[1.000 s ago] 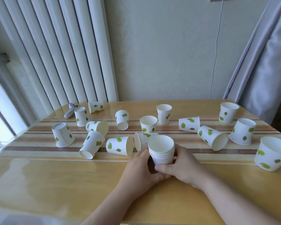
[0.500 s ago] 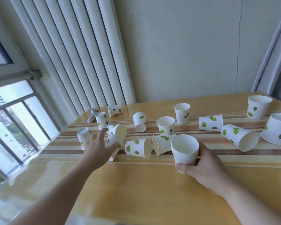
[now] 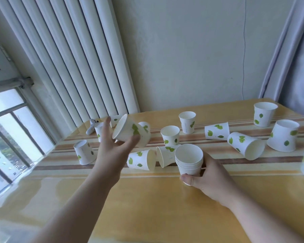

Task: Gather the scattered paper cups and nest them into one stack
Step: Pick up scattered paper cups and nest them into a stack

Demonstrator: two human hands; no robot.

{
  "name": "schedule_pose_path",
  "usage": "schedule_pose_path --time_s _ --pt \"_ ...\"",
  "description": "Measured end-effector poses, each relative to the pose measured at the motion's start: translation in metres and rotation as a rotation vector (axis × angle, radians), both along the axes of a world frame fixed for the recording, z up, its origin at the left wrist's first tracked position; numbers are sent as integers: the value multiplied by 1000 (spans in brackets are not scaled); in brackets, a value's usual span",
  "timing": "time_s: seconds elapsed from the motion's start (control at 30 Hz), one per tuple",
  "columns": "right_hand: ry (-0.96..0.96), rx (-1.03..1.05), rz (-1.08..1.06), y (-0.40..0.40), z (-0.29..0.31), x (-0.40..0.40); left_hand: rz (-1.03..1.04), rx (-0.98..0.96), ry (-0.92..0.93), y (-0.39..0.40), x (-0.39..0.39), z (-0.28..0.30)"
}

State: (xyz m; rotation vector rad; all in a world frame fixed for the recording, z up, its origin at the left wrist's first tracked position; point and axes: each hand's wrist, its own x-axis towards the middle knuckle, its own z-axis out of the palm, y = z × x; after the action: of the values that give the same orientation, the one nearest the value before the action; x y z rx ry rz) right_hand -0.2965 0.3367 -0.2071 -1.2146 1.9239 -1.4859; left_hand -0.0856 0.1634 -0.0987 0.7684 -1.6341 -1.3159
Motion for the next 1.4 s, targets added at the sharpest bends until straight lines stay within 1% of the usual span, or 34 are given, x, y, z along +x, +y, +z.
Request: schedule_pose_path --time_s 0.07,0.1,0.2,0.27,0.43,0.53,0.57,0.63,0.7,0.73,0.8,0.87,0.93,1.03,1.07,1.13,1.2,1.23,1.3,1.37,1.4 --pt "10 -2 -6 1 1 1 -135 -50 -20 19 -22 4" --pt "13 -4 -12 1 0 1 -188 -82 -63 27 -32 2" --pt "22 -2 -23 2 -1 0 -298 -222 -265 48 -53 -12" --pt "20 5 -16 2 -1 0 -302 -289 -353 56 -58 -24" --pt "24 15 -13 0 -3 -1 -265 -312 -369 54 -56 -35" --pt "25 18 -20 0 -3 -2 -321 -344 -424 37 -41 -31" --pt "26 22 -15 0 -2 -2 -329 -358 -459 28 -34 -29" --pt "30 31 -13 0 -3 -2 -260 -390 -541 4 -17 -31" --pt "27 36 -15 -1 -3 -3 -150 -433 -677 -18 -1 -35" --pt "23 38 -15 -2 -3 -3 -133 -436 -756 -25 5 -39" --pt "15 43 -12 -2 -4 -4 -178 -368 -870 -34 11 -49" --pt "12 46 -13 -2 -4 -4 -207 -282 -887 -38 12 -64" --pt "13 42 -13 -2 -4 -3 -136 -269 -851 -41 11 -76" --pt "16 39 -17 -2 -4 -3 -23 -356 -830 -40 7 -83" --pt "17 39 -19 -2 -4 -3 13 -371 -804 -40 7 -85" --pt "20 40 -21 -2 -4 -3 99 -339 -717 -40 8 -86" --pt "21 40 -20 -2 -3 -3 162 -183 -538 -42 9 -84" --pt "19 41 -21 -2 -3 -3 156 -72 -401 -41 8 -79" --pt "14 43 -23 -2 -4 -4 43 100 -121 -34 1 -63" --pt "9 43 -23 -2 -4 -4 -125 210 73 -22 -12 -48" --pt "9 41 -22 -2 -4 -3 -185 244 134 -15 -20 -41"
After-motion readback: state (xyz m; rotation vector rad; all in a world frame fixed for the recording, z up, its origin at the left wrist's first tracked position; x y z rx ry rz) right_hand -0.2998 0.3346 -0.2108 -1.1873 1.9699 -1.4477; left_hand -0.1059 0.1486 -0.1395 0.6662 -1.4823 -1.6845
